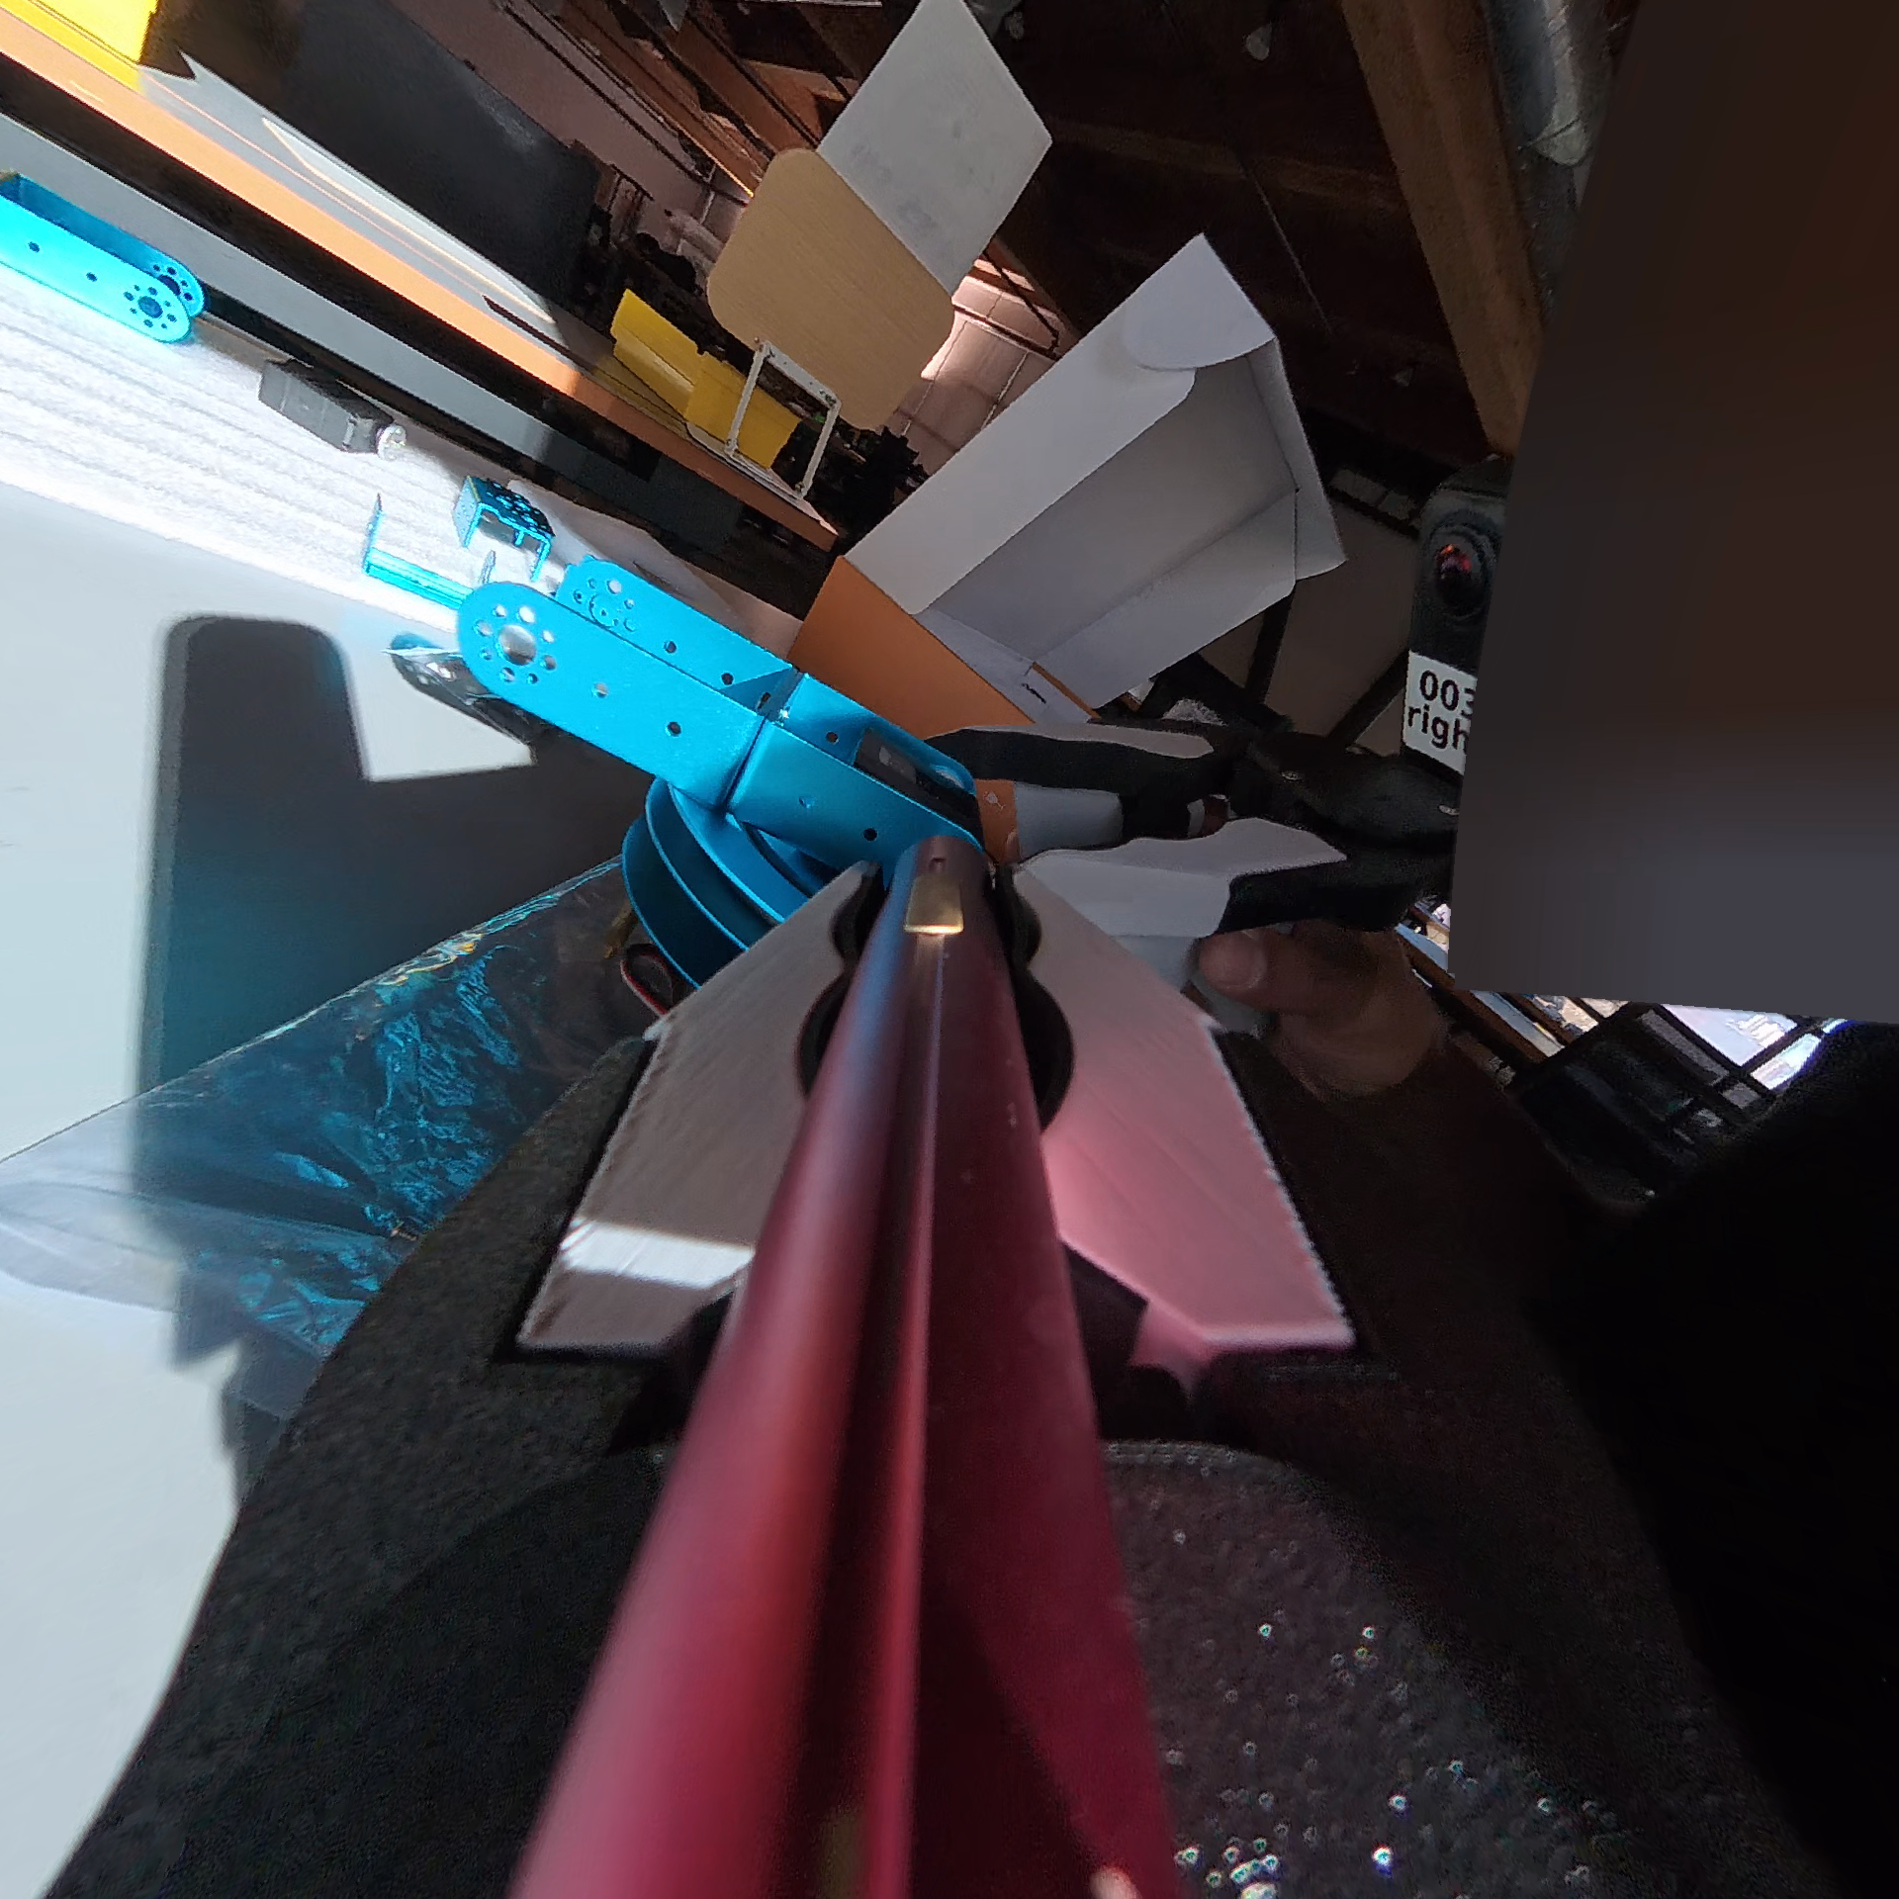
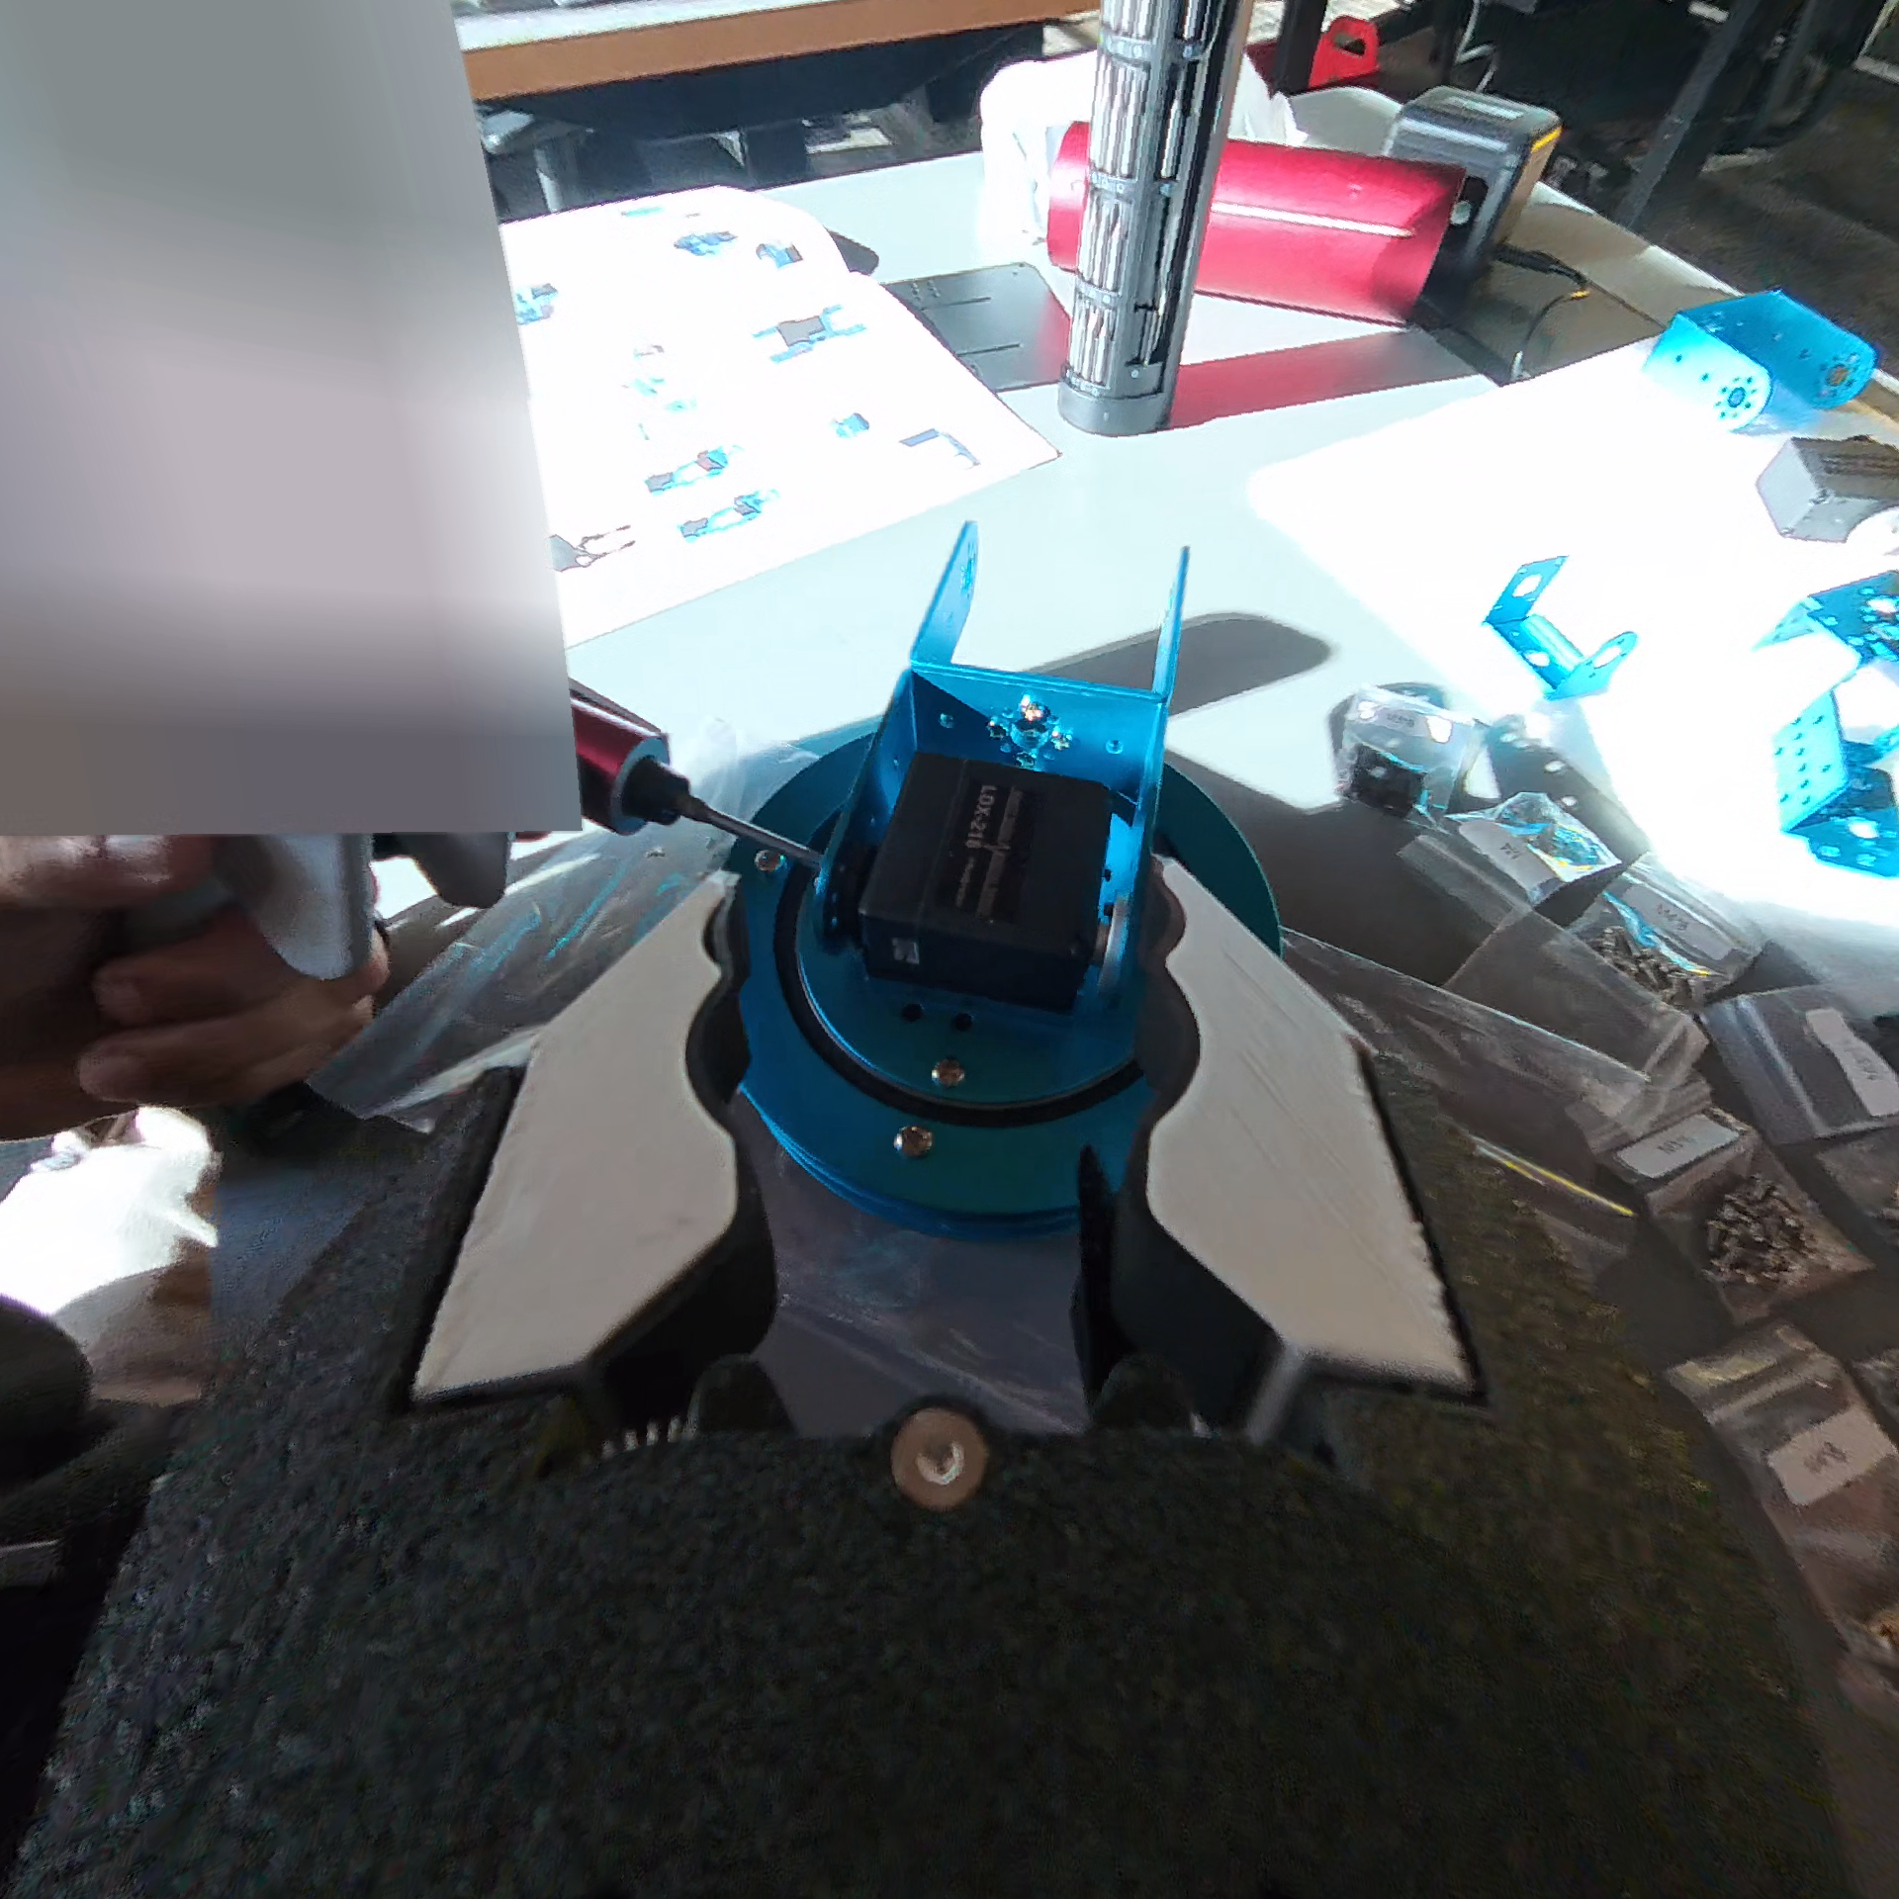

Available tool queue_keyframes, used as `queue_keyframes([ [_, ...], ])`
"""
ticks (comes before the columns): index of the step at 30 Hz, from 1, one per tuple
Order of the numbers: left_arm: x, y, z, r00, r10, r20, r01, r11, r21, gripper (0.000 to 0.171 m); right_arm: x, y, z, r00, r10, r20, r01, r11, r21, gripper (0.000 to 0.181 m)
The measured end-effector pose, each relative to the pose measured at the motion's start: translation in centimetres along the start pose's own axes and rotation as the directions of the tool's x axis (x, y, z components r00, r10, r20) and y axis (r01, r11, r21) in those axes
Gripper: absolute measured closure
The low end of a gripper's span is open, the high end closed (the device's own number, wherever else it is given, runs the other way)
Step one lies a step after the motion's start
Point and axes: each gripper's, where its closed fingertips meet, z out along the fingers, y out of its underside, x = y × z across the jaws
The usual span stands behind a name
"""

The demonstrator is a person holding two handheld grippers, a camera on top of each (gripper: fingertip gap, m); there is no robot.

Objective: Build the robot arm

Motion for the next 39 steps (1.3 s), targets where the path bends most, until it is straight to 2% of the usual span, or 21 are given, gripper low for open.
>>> queue_keyframes([
  [4,0.3,0.0,-0.1,0.998,0.037,0.043,-0.037,0.999,0.000,0.150,0.0,0.4,0.1,0.995,-0.092,-0.035,0.091,0.996,-0.022,0.102],
  [9,0.4,0.1,-0.2,0.998,0.030,0.048,-0.031,1.000,0.007,0.150,-0.6,0.4,-0.3,0.989,-0.115,0.087,0.119,0.992,-0.037,0.096],
  [12,0.4,0.1,-0.2,0.998,0.041,0.051,-0.041,0.999,0.006,0.150,-0.5,0.4,-0.7,0.971,-0.201,0.131,0.209,0.977,-0.047,0.096],
  [14,0.4,0.1,-0.1,0.997,0.045,0.055,-0.045,0.999,0.006,0.150,0.3,0.2,-1.1,0.954,-0.279,0.110,0.286,0.957,-0.053,0.099],
  [17,0.5,0.1,0.0,0.997,0.048,0.059,-0.049,0.999,0.007,0.150,0.6,-1.5,-2.6,0.917,-0.383,0.111,0.388,0.922,-0.020,0.107],
  [20,0.5,0.2,0.0,0.997,0.047,0.057,-0.048,0.999,0.005,0.150,-3.6,-3.1,-4.0,0.825,-0.457,0.332,0.469,0.882,0.050,0.111],
  [23,0.5,0.2,0.2,0.998,0.046,0.053,-0.047,0.999,0.006,0.151,-7.5,-3.8,-3.9,0.691,-0.497,0.525,0.538,0.839,0.086,0.131],
  [27,0.5,0.2,0.2,0.998,0.041,0.054,-0.041,0.999,0.006,0.151,-7.6,-3.8,-1.9,0.573,-0.548,0.610,0.624,0.774,0.110,0.140],
  [28,0.5,0.2,0.2,0.998,0.034,0.054,-0.035,0.999,0.007,0.151,-8.0,-3.3,-2.0,0.522,-0.562,0.641,0.643,0.754,0.136,0.134],
  [29,0.5,0.2,0.2,0.998,0.031,0.053,-0.032,0.999,0.009,0.151,-8.3,-2.6,-2.0,0.483,-0.598,0.640,0.675,0.719,0.163,0.127],
  [30,0.5,0.2,0.3,0.998,0.027,0.051,-0.027,1.000,0.010,0.151,-8.5,-2.5,-1.7,0.472,-0.662,0.583,0.708,0.678,0.197,0.121],
  [33,0.5,0.2,0.4,0.998,0.030,0.052,-0.030,1.000,0.007,0.150,-8.9,-1.9,-1.0,0.426,-0.799,0.424,0.798,0.552,0.240,0.125],
  [35,0.6,0.3,0.5,0.998,0.039,0.054,-0.039,0.999,0.004,0.150,-9.3,-2.1,-0.9,0.428,-0.820,0.380,0.801,0.539,0.261,0.129],
  [39,0.7,0.4,0.6,0.997,0.053,0.048,-0.053,0.999,-0.002,0.150,-9.6,-1.9,-0.8,0.441,-0.810,0.388,0.787,0.557,0.268,0.131],
])
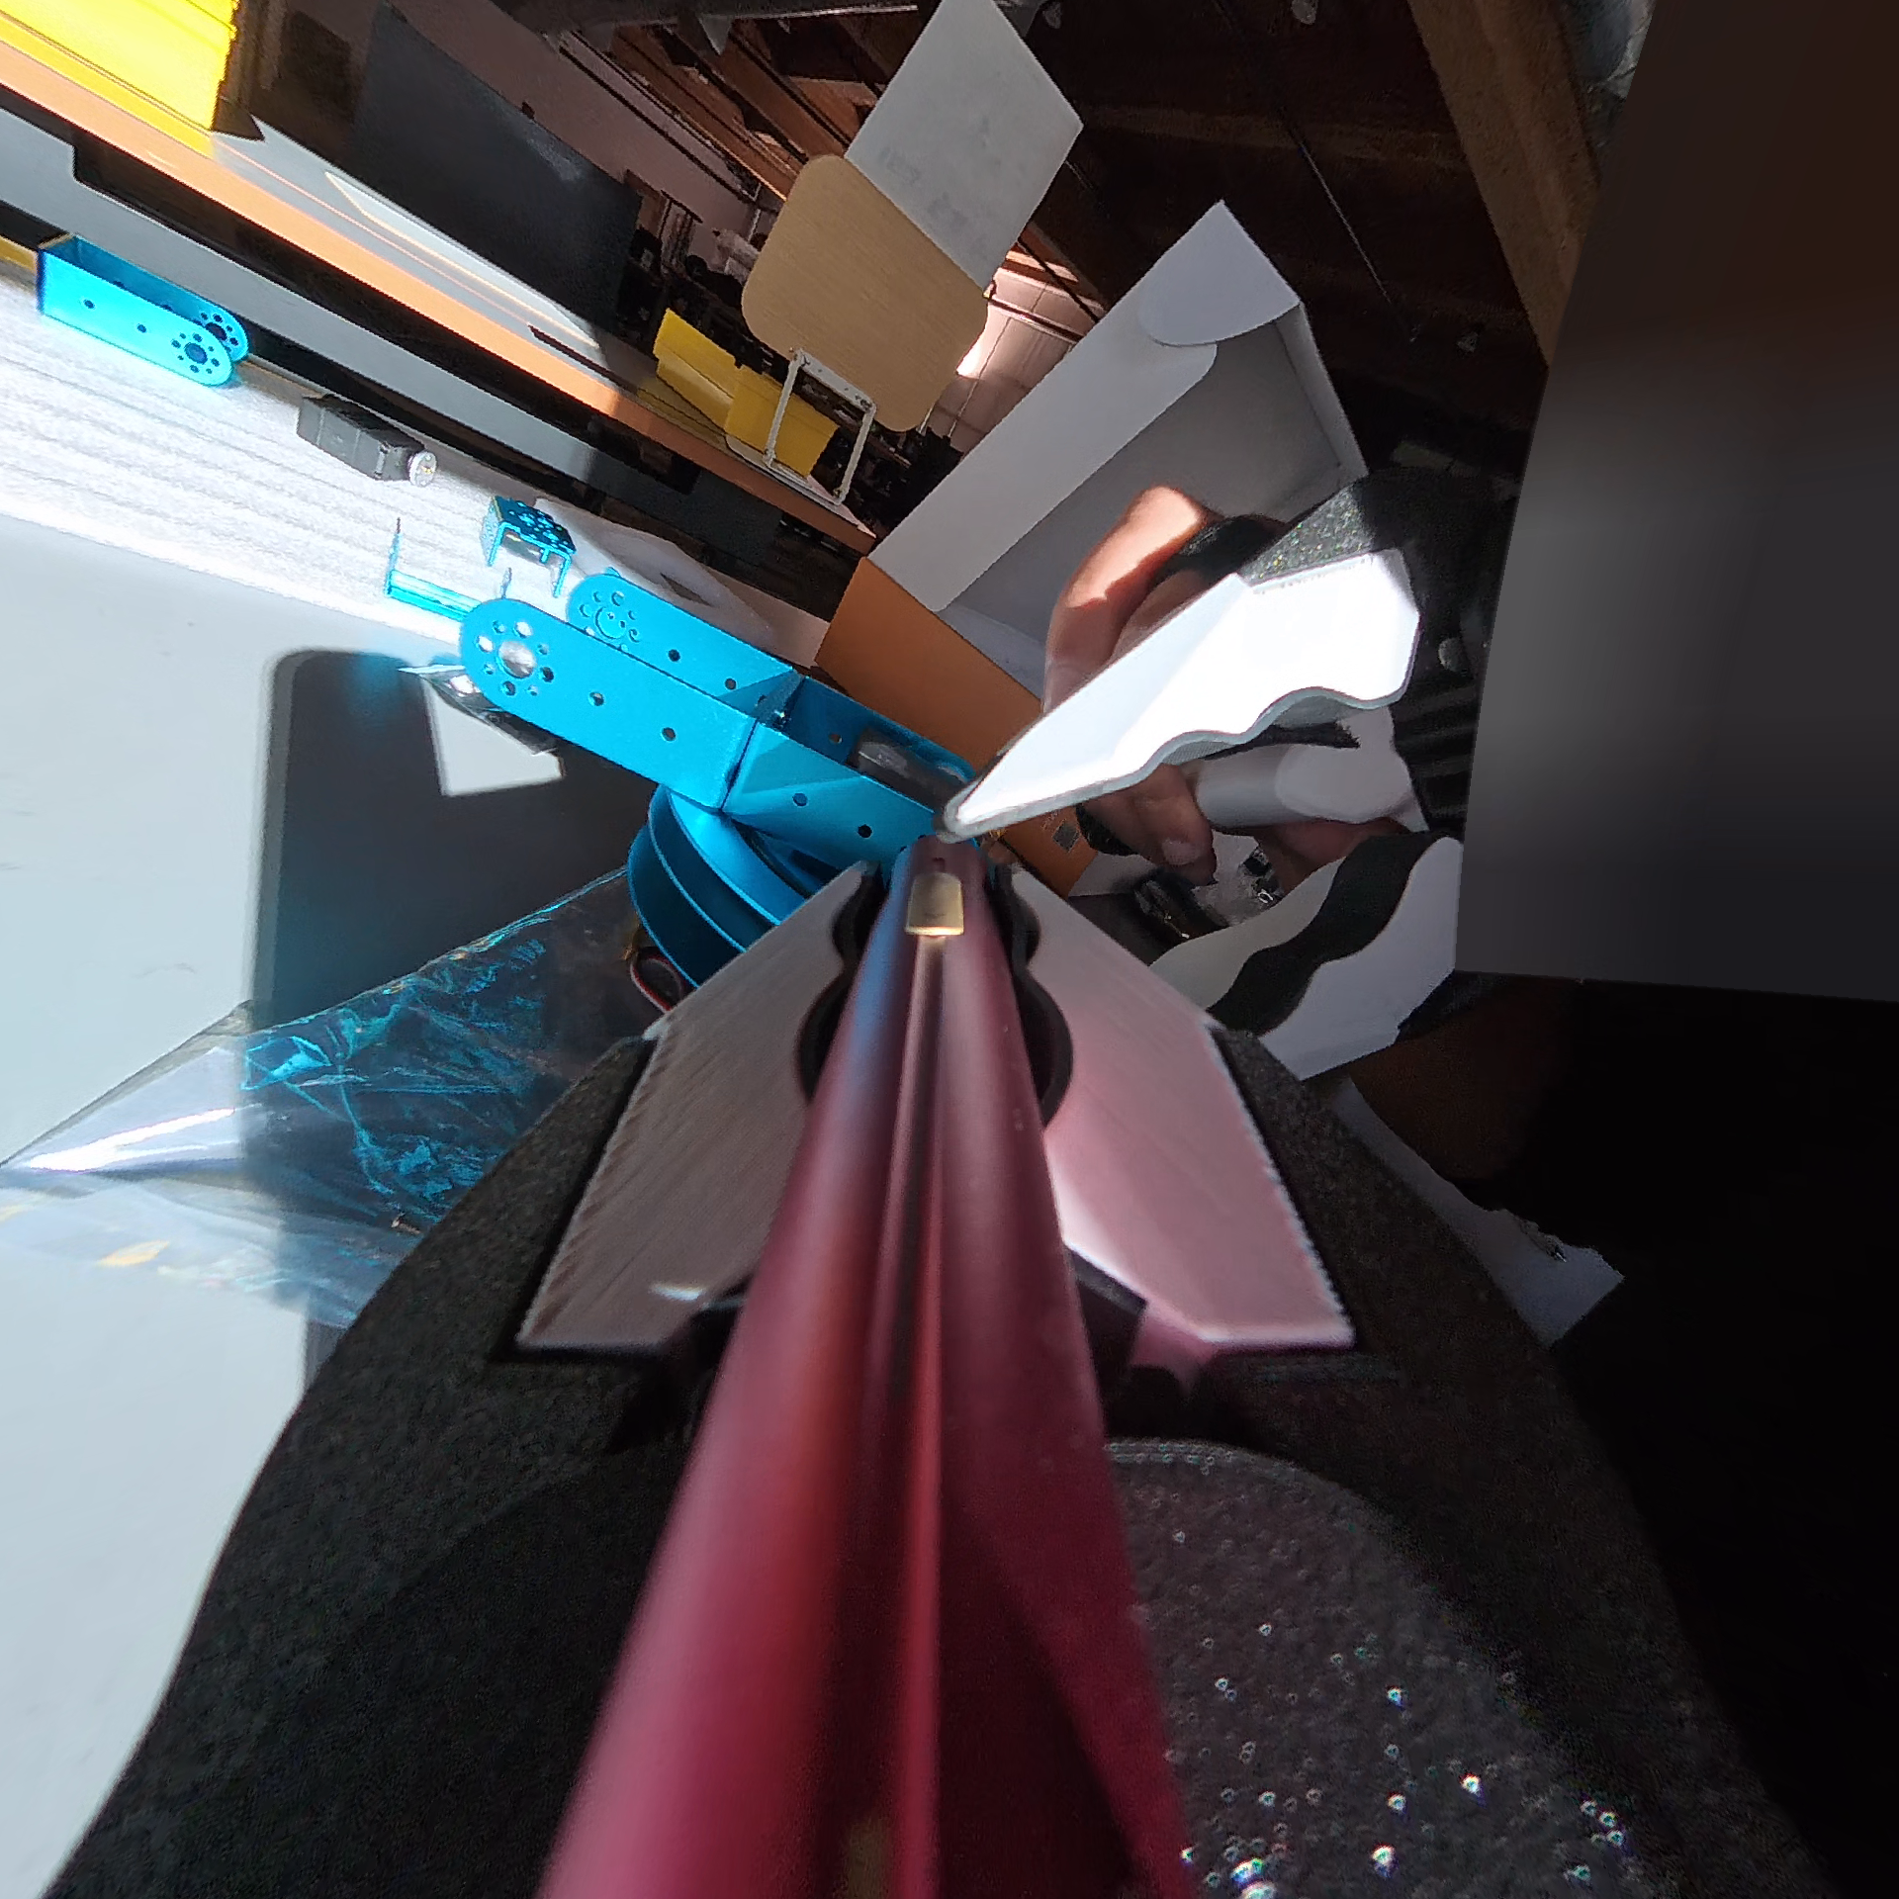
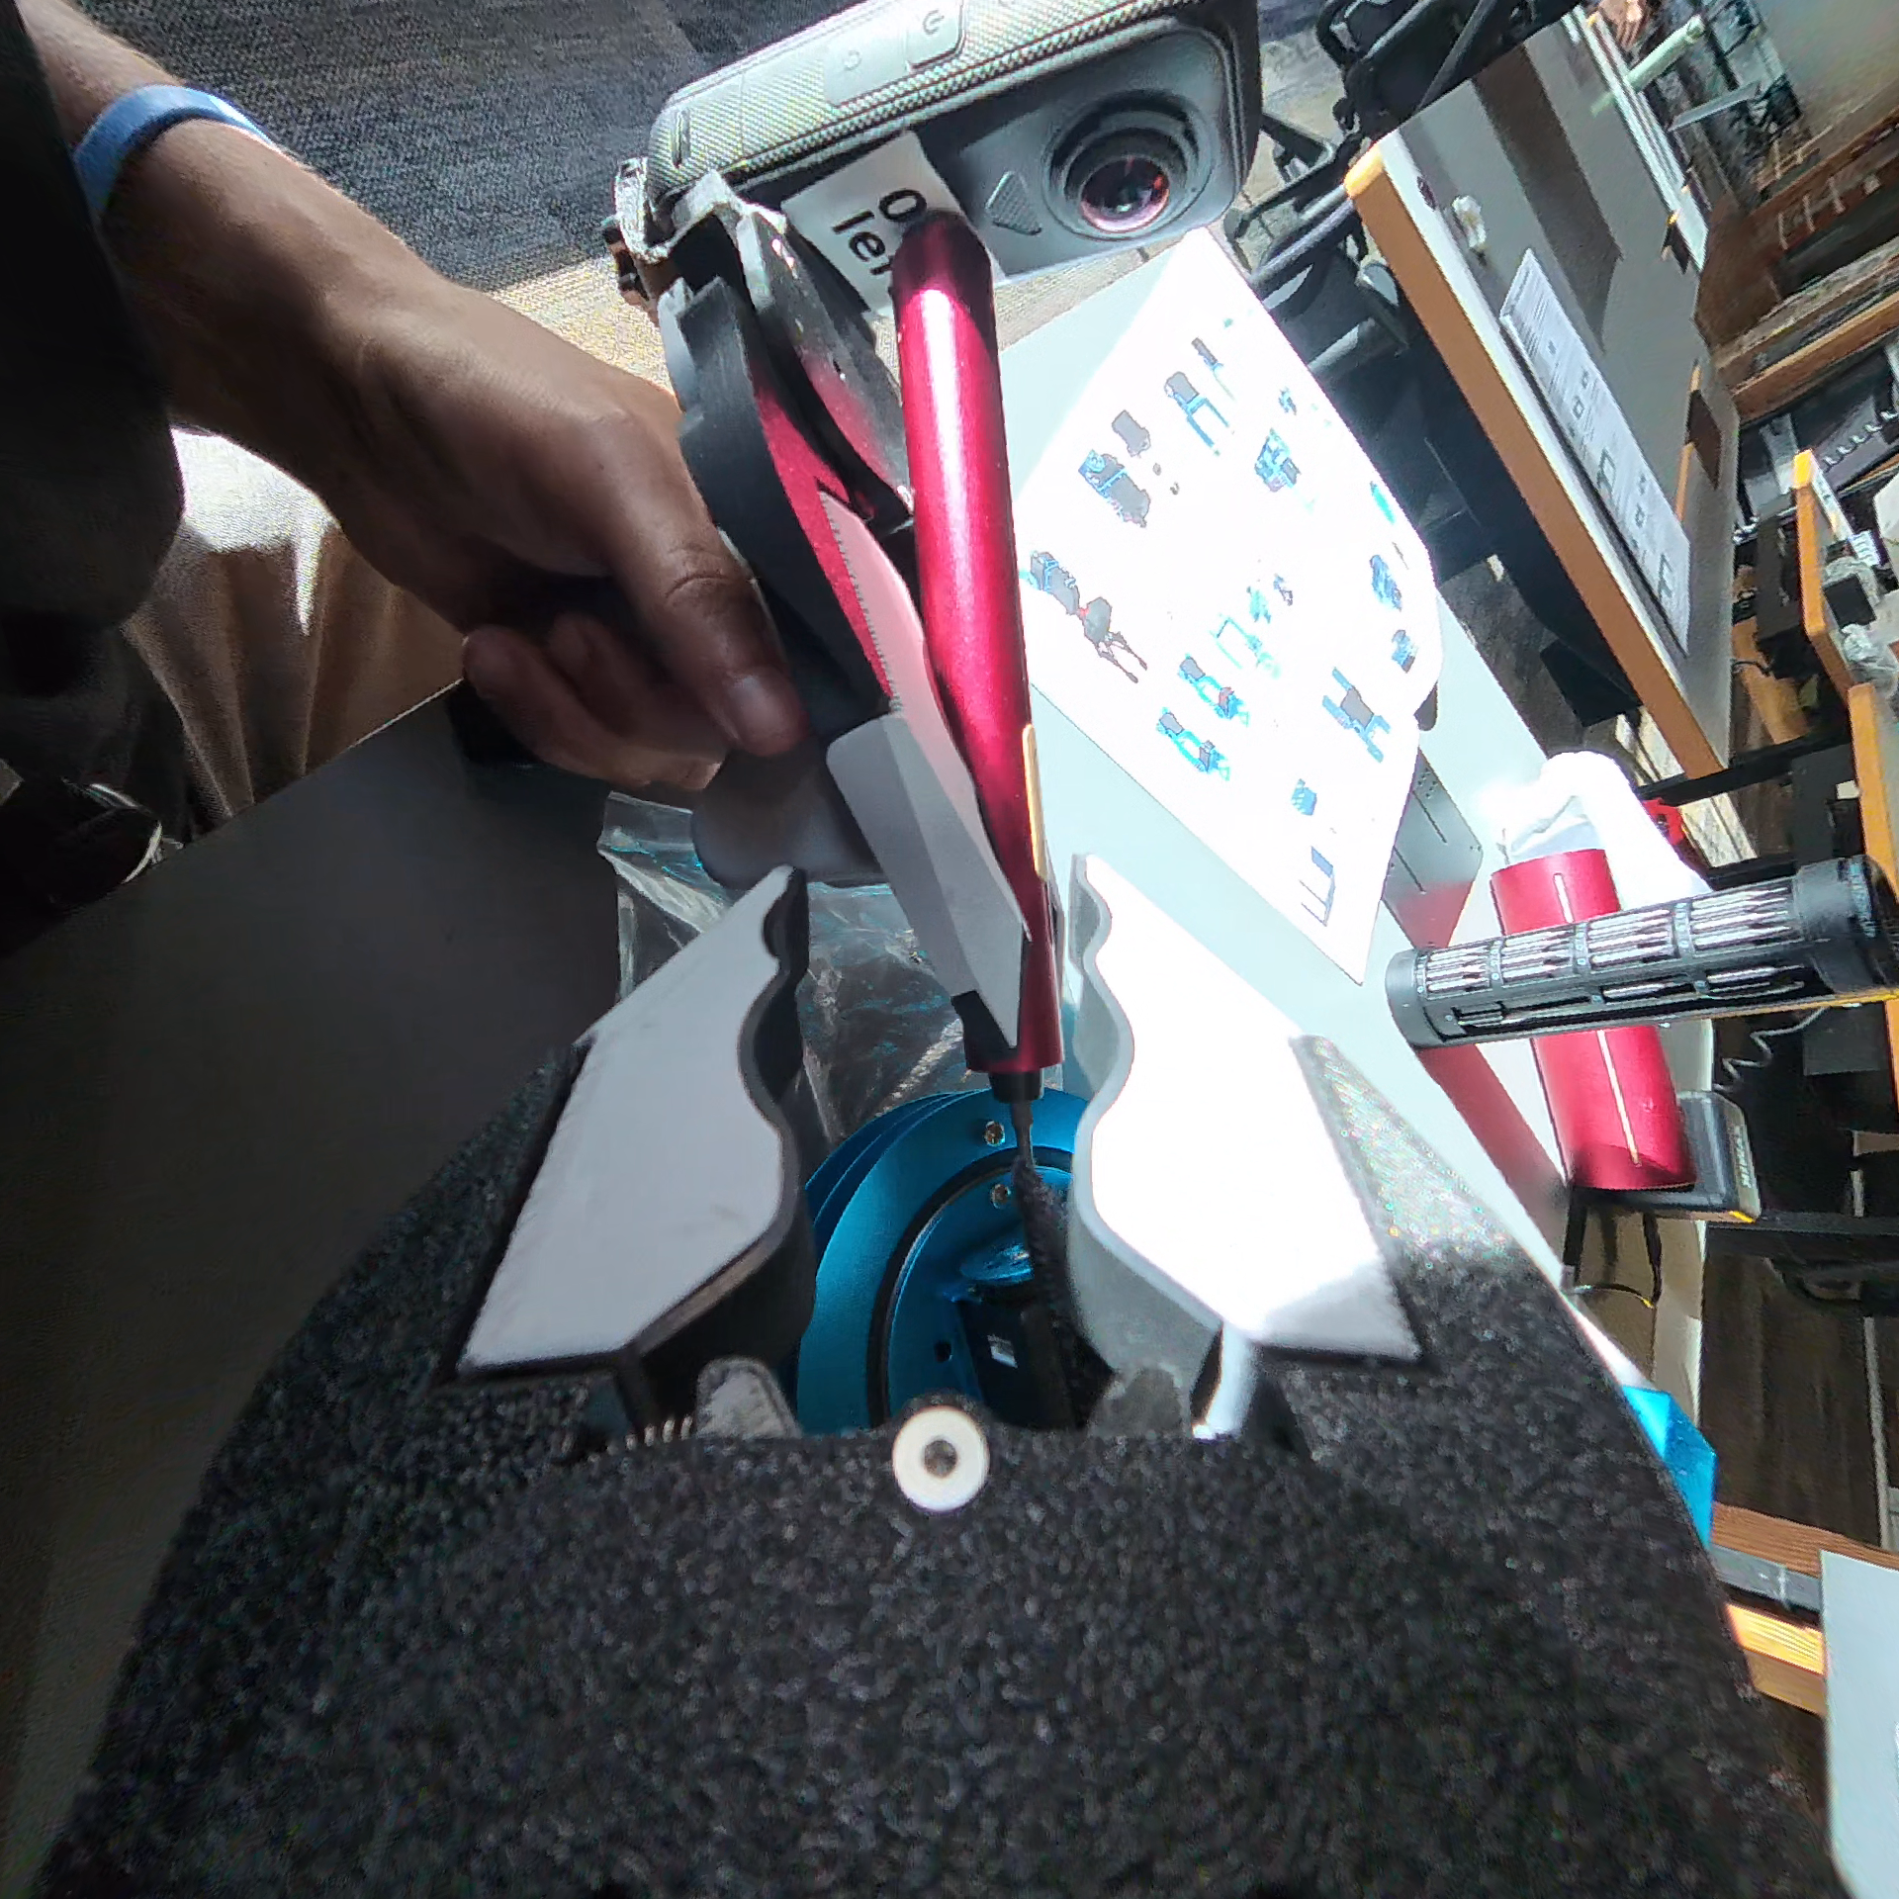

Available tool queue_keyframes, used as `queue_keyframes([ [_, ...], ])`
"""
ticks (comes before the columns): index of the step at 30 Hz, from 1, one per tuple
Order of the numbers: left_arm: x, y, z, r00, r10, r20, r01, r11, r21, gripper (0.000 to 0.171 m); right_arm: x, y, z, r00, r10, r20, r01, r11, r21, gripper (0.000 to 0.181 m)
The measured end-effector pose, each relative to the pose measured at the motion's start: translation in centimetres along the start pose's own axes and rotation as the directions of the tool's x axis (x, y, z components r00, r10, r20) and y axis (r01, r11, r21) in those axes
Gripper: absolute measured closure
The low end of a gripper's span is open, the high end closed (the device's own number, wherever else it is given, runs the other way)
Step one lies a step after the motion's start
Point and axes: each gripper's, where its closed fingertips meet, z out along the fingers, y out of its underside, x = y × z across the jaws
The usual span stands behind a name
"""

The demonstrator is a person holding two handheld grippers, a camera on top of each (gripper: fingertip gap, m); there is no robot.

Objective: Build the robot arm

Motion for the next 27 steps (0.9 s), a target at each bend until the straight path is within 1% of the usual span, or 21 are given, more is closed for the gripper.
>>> queue_keyframes([
  [3,0.0,0.0,0.0,1.000,0.008,0.000,-0.008,1.000,-0.004,0.150,-0.2,0.4,0.1,0.999,0.017,0.035,-0.017,1.000,-0.019,0.135],
  [7,-0.1,0.0,0.1,1.000,-0.019,-0.006,0.019,1.000,0.002,0.152,-0.6,0.5,0.2,0.996,0.033,0.079,-0.031,0.999,-0.024,0.126],
  [14,-0.1,0.0,0.1,1.000,-0.010,0.000,0.010,1.000,-0.005,0.151,-0.4,0.6,0.1,0.994,0.009,0.110,-0.006,1.000,-0.025,0.127],
  [15,-0.1,0.0,0.2,1.000,-0.005,0.001,0.005,1.000,-0.006,0.151,0.1,0.8,-0.3,0.996,0.028,0.089,-0.025,0.999,-0.034,0.122],
  [16,0.0,0.0,0.2,1.000,-0.001,0.004,0.001,1.000,-0.007,0.150,1.2,1.2,-1.0,0.996,0.073,0.041,-0.071,0.997,-0.041,0.121],
  [17,0.0,0.0,0.2,1.000,0.006,0.006,-0.006,1.000,-0.008,0.150,2.4,1.5,-2.2,0.990,0.144,-0.003,-0.145,0.989,-0.019,0.120],
  [18,0.0,0.0,0.2,1.000,0.012,0.009,-0.012,1.000,-0.008,0.150,3.7,2.0,-3.7,0.967,0.253,-0.036,-0.252,0.967,0.018,0.120],
  [20,0.1,0.0,0.2,1.000,0.011,0.013,-0.011,1.000,-0.006,0.150,5.1,3.3,-6.5,0.881,0.472,-0.032,-0.465,0.877,0.123,0.112],
  [21,0.1,0.0,0.2,1.000,0.005,0.012,-0.005,1.000,-0.005,0.150,5.5,4.0,-7.6,0.834,0.551,-0.031,-0.536,0.823,0.191,0.113],
  [22,0.1,0.0,0.2,1.000,0.001,0.011,-0.001,1.000,-0.004,0.150,5.7,5.0,-8.2,0.793,0.605,-0.072,-0.577,0.784,0.229,0.121],
  [23,0.1,0.0,0.2,1.000,-0.003,0.009,0.003,1.000,-0.003,0.150,5.4,5.8,-8.5,0.785,0.607,-0.124,-0.570,0.786,0.238,0.131],
  [24,0.1,0.0,0.1,1.000,-0.010,0.007,0.010,1.000,-0.003,0.150,4.6,6.4,-8.4,0.800,0.574,-0.172,-0.537,0.814,0.220,0.138],
  [25,0.1,0.1,0.1,1.000,-0.016,0.007,0.016,1.000,-0.003,0.150,3.6,6.8,-8.0,0.814,0.545,-0.201,-0.518,0.837,0.175,0.139],
  [27,0.1,0.1,0.1,1.000,-0.008,0.013,0.008,1.000,-0.004,0.150,2.5,6.7,-6.6,0.819,0.524,-0.233,-0.513,0.851,0.111,0.138],
])
